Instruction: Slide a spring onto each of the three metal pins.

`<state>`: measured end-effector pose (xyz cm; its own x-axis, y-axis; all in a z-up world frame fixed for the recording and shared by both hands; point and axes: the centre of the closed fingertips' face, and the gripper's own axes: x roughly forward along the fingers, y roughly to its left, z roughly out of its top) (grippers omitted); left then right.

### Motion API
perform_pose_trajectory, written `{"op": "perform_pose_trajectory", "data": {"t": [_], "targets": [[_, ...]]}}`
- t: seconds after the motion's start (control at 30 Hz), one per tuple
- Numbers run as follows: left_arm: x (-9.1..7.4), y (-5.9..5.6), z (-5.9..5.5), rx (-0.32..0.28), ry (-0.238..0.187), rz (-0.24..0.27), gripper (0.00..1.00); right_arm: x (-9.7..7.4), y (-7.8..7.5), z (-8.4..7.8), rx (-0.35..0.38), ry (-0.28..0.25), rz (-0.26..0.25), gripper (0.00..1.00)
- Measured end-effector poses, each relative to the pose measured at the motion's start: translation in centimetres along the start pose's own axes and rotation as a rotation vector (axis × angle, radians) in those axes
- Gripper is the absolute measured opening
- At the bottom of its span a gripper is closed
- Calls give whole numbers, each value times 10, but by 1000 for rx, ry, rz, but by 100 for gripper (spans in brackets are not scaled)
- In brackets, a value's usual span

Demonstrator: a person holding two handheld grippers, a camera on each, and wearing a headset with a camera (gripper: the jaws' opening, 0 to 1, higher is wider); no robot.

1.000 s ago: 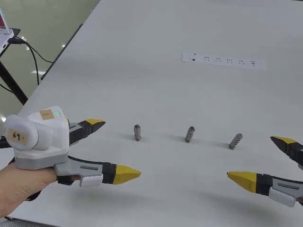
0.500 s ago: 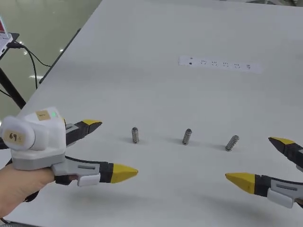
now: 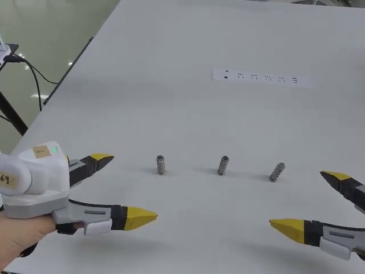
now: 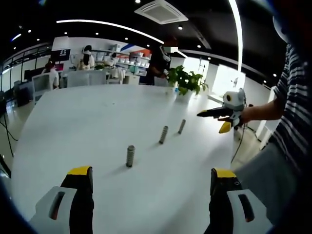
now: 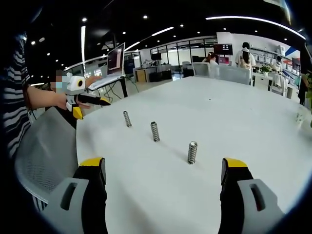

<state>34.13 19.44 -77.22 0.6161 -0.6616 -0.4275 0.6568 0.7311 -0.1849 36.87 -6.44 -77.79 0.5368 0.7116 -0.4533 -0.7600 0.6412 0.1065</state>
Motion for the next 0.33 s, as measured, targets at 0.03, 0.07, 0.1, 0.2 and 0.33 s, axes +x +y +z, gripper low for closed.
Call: {"op": "perform_pose_trajectory", "data": {"t": [0.03,0.07,0.1,0.2,0.33], "targets": [[0,-1,0,8,-5,0,98,-1,-1,-1,-13,-4,0,99],[1,-1,-1,12,-5,-1,98,-2,-2,-3,-26,-4,-4,99],[1,-1,-1,13,-5,-1,98,-3,-4,-7,-35,10,-7,99],[3,-4,0,20,-26,-12,98,-6,-5,-10,-36,5,-10,99],[2,-5,1,39,-26,-16,98,-6,-4,-13,-40,-3,-4,99]]}}
